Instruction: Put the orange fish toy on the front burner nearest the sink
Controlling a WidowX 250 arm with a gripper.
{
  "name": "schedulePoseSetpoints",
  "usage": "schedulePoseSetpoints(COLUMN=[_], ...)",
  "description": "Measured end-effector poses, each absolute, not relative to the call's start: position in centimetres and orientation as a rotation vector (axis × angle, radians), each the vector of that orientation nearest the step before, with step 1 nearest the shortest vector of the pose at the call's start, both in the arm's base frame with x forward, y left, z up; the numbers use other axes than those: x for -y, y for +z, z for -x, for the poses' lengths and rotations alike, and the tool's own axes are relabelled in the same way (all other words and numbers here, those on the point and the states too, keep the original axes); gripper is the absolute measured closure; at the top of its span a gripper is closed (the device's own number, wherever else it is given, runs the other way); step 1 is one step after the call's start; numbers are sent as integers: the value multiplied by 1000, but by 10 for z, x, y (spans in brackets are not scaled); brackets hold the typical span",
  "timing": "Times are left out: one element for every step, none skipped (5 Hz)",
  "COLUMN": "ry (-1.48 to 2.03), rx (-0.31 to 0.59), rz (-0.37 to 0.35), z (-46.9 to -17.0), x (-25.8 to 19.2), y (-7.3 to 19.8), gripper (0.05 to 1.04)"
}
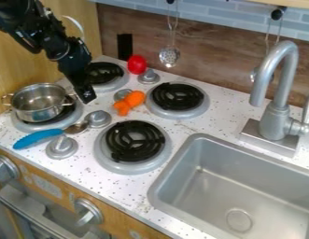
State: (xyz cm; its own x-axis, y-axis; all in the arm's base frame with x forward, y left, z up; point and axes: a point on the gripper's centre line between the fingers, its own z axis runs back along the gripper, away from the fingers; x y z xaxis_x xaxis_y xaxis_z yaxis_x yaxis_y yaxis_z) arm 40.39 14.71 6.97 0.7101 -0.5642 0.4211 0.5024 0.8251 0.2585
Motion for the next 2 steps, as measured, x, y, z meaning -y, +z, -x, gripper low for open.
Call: schedulePoseSetpoints(ry=[-619,-654], rx=[549,571], rz=[-121,-109], z=[-410,-414], x=[-135,-119], y=[81,86], gripper=[76,76])
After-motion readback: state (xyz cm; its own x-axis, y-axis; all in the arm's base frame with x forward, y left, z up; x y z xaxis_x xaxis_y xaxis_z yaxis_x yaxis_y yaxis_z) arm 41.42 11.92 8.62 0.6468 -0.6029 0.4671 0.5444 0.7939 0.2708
